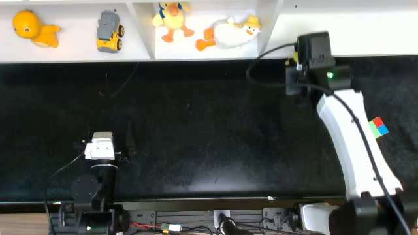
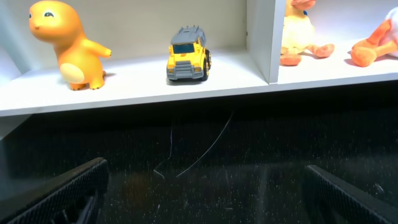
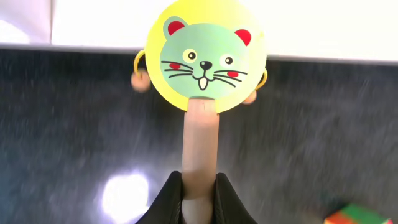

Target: Store Toys

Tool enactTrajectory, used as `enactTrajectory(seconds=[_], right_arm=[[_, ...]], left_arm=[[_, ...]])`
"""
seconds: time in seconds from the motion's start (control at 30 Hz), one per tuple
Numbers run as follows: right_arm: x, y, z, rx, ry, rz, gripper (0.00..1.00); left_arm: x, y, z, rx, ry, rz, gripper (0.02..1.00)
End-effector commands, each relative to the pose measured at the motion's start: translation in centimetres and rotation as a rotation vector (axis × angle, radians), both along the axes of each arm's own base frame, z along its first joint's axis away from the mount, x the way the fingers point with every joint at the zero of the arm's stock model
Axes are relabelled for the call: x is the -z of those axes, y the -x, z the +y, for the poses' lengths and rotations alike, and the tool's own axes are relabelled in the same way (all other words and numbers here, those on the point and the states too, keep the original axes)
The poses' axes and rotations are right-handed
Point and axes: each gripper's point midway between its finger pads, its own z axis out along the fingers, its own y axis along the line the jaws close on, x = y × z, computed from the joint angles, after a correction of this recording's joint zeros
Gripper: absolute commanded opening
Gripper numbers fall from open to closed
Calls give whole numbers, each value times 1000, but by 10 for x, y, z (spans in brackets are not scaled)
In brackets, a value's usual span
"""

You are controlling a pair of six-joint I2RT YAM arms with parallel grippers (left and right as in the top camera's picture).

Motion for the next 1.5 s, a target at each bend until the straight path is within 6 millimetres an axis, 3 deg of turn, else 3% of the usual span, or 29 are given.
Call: enactTrajectory(seconds=[0.03,0.5,0.87,1.2,1.27,1.4,1.5], right_arm=[[1,-26,1,-82,35,-3,45],[17,-91,5,-140,63,-87,42],[27,-114,-5,-114,11,-140,42],[33,-125,5,-129,-75,-168,119],[34,-126,7,-136,-86,-169,167],[34,-128,7,-136,-85,-175,470],[35,-126,7,-112,-101,-170,599]], left_arm=[[-1,1,3,-12,-16,-5,998],[-1,1,3,-12,-16,-5,998],[-1,1,3,-12,-16,-5,998],[-1,1,3,-12,-16,-5,996],[-1,1,3,-12,-16,-5,998],[-1,1,3,-12,-16,-5,998],[-1,1,3,-12,-16,-5,998]])
